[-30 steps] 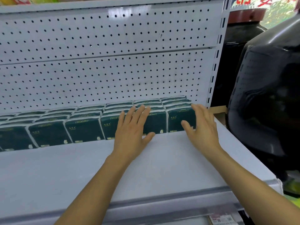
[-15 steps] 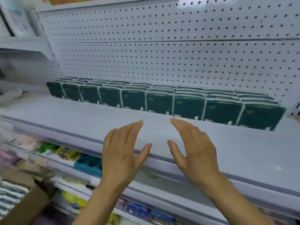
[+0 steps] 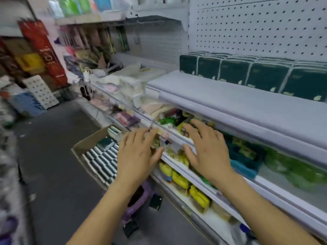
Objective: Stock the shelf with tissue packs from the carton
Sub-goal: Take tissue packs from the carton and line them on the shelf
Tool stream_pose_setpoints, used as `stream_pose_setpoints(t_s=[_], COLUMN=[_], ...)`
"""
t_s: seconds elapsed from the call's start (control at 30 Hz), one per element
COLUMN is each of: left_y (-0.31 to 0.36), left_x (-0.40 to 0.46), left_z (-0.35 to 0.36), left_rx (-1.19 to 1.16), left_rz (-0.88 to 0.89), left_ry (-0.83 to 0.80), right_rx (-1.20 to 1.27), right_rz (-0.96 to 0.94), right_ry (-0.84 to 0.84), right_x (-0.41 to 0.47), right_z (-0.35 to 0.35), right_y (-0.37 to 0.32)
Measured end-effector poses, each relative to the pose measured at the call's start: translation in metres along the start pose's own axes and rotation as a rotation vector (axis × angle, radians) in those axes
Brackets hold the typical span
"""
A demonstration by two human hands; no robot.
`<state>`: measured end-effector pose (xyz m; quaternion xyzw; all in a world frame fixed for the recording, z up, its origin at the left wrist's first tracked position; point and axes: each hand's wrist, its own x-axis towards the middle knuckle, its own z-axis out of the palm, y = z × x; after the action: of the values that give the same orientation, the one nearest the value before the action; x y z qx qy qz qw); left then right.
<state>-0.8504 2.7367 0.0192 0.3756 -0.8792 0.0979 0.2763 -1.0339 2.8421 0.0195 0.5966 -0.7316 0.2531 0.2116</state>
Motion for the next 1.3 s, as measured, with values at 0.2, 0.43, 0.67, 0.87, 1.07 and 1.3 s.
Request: stream_pose_setpoints(t_s=[0.2,0.43,0.67,0.87,1.07,1.3], left_y=[-0.128,-0.238,-0.32,-0.401,-0.472,-0.52], left_x=[-0.018,-0.034,-0.019,0.03,0.076,0.083], left_z=[0.016,0.044,0.099,0.181,0.292,0.409], left_rx=[0.068,0.057,-0.009,-0.075,-0.129,-0.308], left_rz=[-0.109,-0.265,-0.438,-0.571,-0.676,-0.887], left_ry=[-0.105,-0.213,-0.365,-0.457,-0.567,-0.558], right_rx=[0.043,0.153,0.203,0.239,0.23,0.154], right_rz=[-0.054,-0.087,-0.117,-0.136,-0.159,-0.226], right_ry=[-0.112,-0.271,-0.413,-0.517,-0.634,-0.736], right_x=[0.045,0.088,0.149,0.221,0.284,0.31], right_z=[0.085,0.168,0.262,0.376,0.506,0.629], right_y=[-0.094,-0.161,-0.189,-0.207,-0.215,-0.224])
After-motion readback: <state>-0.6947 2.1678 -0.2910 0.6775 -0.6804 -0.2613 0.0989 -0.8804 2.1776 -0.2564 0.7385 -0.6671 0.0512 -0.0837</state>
